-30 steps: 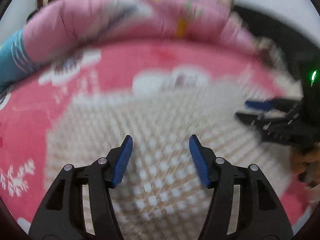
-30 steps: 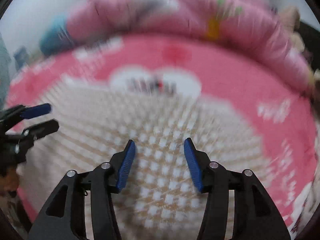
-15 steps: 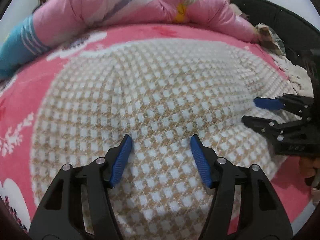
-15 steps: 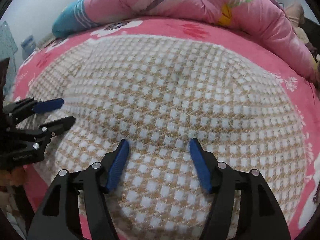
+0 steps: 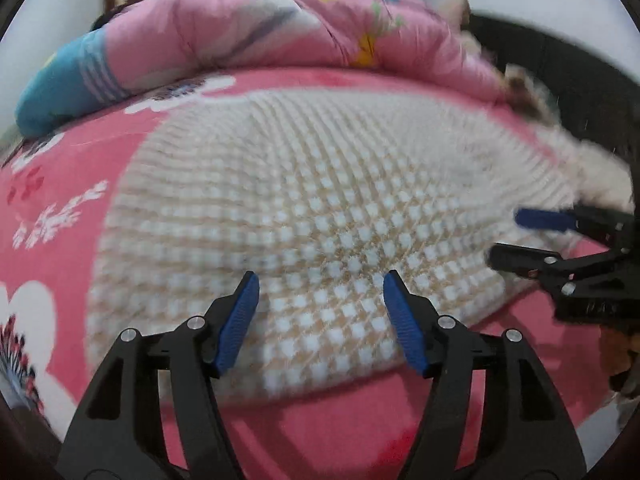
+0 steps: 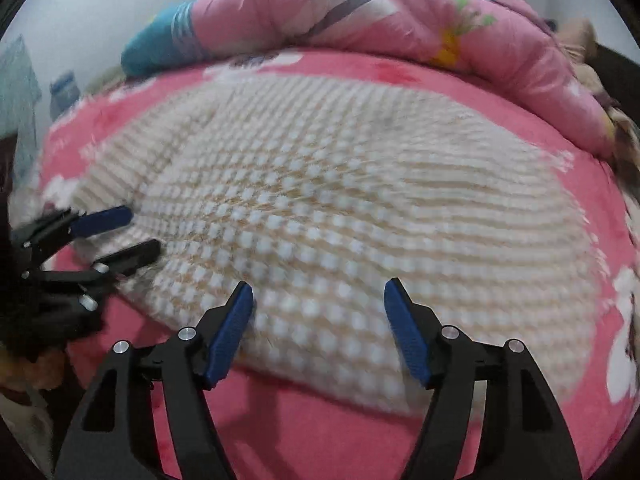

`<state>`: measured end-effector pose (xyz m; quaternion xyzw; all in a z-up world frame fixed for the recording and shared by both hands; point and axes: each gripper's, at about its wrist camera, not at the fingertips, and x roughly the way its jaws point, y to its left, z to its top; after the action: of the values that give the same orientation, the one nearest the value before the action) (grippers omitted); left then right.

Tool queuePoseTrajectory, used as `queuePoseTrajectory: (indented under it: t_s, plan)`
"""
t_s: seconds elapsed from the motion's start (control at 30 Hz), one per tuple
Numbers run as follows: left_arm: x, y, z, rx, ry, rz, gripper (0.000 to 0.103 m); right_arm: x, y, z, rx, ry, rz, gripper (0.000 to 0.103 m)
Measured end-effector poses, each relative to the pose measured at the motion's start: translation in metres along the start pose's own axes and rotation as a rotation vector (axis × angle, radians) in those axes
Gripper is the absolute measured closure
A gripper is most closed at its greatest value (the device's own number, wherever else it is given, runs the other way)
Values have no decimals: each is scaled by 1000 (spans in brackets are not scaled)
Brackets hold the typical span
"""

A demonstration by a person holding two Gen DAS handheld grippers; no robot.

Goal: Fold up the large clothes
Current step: 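Pull both tools back from the folded coat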

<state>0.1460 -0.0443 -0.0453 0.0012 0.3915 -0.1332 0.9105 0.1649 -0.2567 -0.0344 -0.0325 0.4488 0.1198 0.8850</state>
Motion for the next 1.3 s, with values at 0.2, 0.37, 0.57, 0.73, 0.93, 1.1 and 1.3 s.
queuePoseTrajectory:
  t_s: [0.2,0.37,0.57,0.73,0.93,1.1,1.3]
  plan:
    - [2,65,-22,-187,33,28,35,-6,-97,-54,374,11,-2,37]
    - [-18,51,-21,-163,-36,20,34,-38,-106,-57,425,-39,30,40]
    - [0,42,-34,-93,5,132,27,-8,-126,-79,416,95,-105,31]
    - [-25,39,-22,-138,-26,110,26,-46,-124,-72,426,16,-82,32]
    - [-65,29,-10,-176,-99,63,13,-99,-86,-52,311,-111,-105,18]
    - [-90,6,-3,-133,-126,95,8,-108,-41,-30,189,-177,-101,9]
    - [-118,-18,-4,-96,-177,161,8,-120,2,-26,102,-222,-108,7]
